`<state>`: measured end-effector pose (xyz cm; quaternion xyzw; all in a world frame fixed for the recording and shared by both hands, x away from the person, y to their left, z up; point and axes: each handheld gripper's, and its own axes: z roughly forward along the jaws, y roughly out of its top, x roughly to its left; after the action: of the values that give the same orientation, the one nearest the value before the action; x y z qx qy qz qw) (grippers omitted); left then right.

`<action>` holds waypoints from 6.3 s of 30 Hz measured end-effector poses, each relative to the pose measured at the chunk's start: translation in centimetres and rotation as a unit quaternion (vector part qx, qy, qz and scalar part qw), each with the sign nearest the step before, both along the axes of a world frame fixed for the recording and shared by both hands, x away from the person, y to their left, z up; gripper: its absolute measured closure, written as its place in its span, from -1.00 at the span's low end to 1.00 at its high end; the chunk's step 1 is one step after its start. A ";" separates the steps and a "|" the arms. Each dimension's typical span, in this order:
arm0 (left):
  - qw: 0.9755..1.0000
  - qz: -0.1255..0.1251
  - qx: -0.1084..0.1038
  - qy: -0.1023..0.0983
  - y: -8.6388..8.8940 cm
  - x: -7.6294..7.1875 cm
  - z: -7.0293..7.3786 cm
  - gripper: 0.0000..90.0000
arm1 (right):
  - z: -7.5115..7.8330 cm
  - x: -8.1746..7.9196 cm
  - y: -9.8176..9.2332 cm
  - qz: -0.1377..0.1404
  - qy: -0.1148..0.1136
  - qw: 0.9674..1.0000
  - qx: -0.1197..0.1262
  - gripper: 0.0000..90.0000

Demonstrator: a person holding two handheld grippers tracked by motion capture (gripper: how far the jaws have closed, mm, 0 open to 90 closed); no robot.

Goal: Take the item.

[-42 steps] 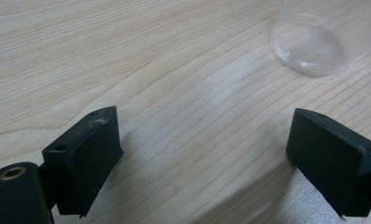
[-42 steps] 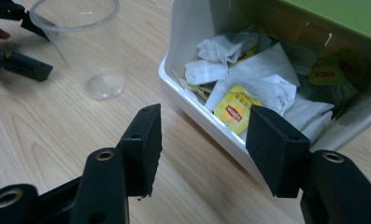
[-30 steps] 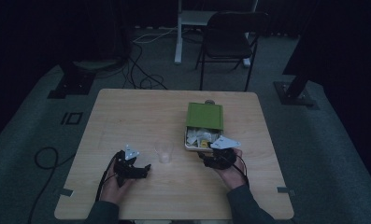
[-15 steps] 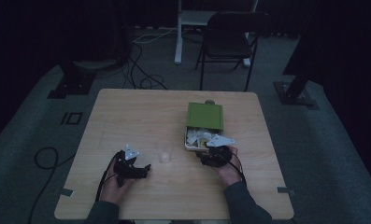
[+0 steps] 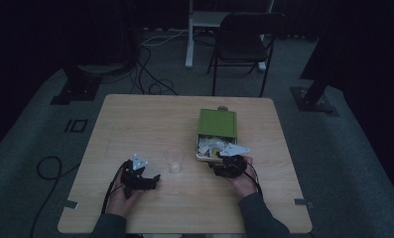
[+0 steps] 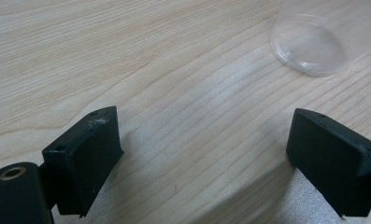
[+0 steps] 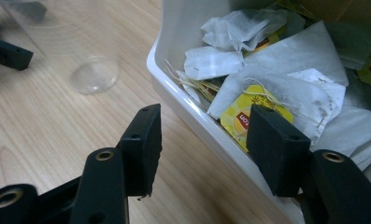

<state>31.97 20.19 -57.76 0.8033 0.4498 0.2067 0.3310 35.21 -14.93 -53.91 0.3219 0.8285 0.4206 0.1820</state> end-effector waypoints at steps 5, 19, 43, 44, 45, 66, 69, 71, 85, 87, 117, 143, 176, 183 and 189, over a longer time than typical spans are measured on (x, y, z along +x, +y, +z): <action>1.000 0.000 0.000 0.000 0.0 0.0 0.0 -0.76 | 0.1 -0.4 0.0 0.007 -0.001 1.000 -0.004 0.04; 1.000 0.000 0.000 0.000 0.0 0.0 0.0 -0.76 | -0.1 -2.2 -0.1 0.026 0.003 1.000 0.002 0.04; 1.000 0.000 0.000 0.000 0.0 0.0 0.0 -0.76 | 1.6 -2.8 -0.1 0.016 -0.032 0.999 0.005 0.27; 1.000 0.000 0.000 0.000 0.0 0.0 0.0 -0.76 | 1.7 -2.8 0.0 0.015 -0.035 0.999 0.001 0.27; 1.000 0.000 0.000 0.000 0.0 0.0 0.0 -0.76 | 1.7 -2.7 0.1 0.013 -0.037 0.999 -0.002 0.28; 1.000 0.000 0.000 0.000 0.0 0.0 0.0 -0.76 | 1.0 -2.2 1.6 -0.026 -0.046 0.996 -0.077 0.44; 1.000 0.000 0.000 0.000 0.0 0.0 0.0 -0.76 | 1.0 -2.2 1.5 -0.028 -0.041 0.995 -0.081 0.60; 1.000 0.000 0.000 0.000 0.0 0.0 0.0 -0.76 | 1.0 -2.2 1.4 -0.024 -0.040 0.995 -0.083 0.69; 1.000 0.000 0.000 0.000 0.0 0.0 0.0 -0.76 | 1.8 -2.5 0.8 -0.018 -0.040 0.998 -0.050 1.00; 1.000 0.000 0.000 0.000 0.0 0.0 0.0 -0.76 | 2.4 -2.6 0.7 -0.018 -0.045 0.998 -0.042 1.00; 1.000 0.000 0.000 0.000 0.0 0.0 0.0 -0.76 | 5.4 -3.1 0.3 -0.014 -0.068 0.998 -0.005 1.00; 1.000 0.000 -0.001 0.000 0.0 0.0 0.0 -0.76 | 7.6 -3.6 1.4 0.002 -0.086 0.996 -0.006 1.00; 1.000 0.001 -0.001 0.000 0.0 0.0 0.0 -0.76 | 9.8 -4.4 2.7 0.032 -0.105 0.994 0.012 1.00; 1.000 0.001 -0.001 0.000 0.0 0.0 0.0 -0.76 | 10.1 -4.4 3.4 0.041 -0.109 0.993 0.015 1.00; 1.000 0.001 -0.001 0.000 0.0 0.0 0.0 -0.76 | 10.5 -4.4 4.1 0.049 -0.110 0.993 0.015 1.00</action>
<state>31.97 20.17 -57.77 0.8027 0.4505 0.2066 0.3318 30.77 -10.80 -43.37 0.2354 0.8119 0.4740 0.2465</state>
